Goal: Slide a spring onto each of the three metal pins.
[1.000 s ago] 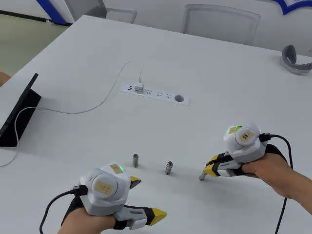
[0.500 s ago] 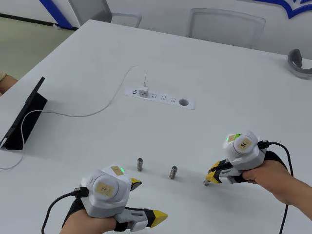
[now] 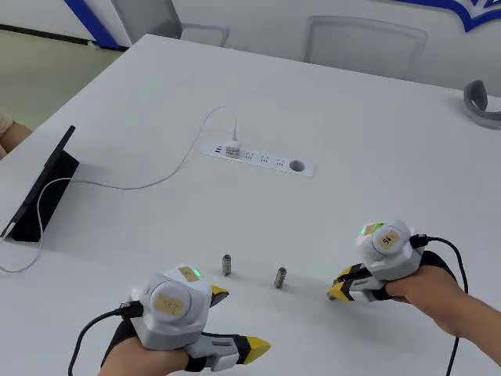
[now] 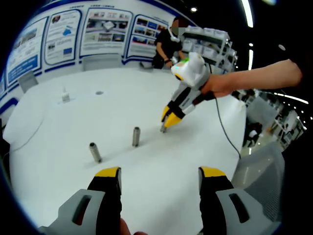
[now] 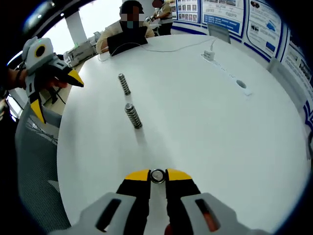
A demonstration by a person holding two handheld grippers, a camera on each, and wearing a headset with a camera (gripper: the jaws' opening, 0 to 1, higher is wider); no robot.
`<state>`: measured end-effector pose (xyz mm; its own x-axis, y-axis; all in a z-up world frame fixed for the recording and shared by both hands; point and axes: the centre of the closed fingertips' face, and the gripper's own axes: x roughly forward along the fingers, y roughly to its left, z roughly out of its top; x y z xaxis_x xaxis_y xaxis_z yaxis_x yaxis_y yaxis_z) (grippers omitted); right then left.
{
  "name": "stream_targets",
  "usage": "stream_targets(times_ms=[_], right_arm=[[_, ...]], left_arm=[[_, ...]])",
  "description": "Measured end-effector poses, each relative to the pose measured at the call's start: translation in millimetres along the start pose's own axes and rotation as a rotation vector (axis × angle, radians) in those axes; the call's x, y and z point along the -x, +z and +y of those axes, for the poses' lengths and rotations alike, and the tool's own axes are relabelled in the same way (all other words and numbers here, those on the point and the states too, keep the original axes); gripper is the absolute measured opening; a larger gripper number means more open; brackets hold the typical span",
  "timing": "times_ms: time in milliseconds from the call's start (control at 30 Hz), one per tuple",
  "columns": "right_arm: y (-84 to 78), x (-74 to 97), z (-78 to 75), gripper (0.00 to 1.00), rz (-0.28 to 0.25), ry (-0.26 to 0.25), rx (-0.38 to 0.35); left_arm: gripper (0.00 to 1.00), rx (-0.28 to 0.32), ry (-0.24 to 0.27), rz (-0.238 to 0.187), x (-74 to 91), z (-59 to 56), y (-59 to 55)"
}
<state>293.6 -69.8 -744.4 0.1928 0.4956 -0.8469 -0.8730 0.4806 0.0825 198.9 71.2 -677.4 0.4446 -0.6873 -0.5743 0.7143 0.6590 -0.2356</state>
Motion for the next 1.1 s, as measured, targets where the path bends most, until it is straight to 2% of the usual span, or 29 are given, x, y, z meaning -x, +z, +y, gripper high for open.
stream_targets(times_ms=[333,467,567,933,1100], right_arm=[[-3.7,-5.1,1.3,0.15,-0.002,0.000,-0.022],[-6.5,-3.4,3.7,0.21,-0.004,-0.002,-0.024],[-10.2,-0.9,4.4,0.23,-0.011,-0.011,-0.028],[-35.5,11.7,13.1,0.39,-0.047,-0.051,-0.123],[-41.8,16.6,19.5,0.41,-0.082,-0.057,-0.189]], left_arm=[[0.65,0.006,0.013,0.001,4.0,3.5,-2.5],[0.65,0.005,0.016,-0.002,4.9,4.3,-2.6],[0.65,0.006,0.015,0.000,5.2,3.7,-3.5],[0.65,0.020,0.014,0.003,5.8,2.7,-9.9],[0.65,0.029,0.017,0.004,7.3,4.7,-11.3]])
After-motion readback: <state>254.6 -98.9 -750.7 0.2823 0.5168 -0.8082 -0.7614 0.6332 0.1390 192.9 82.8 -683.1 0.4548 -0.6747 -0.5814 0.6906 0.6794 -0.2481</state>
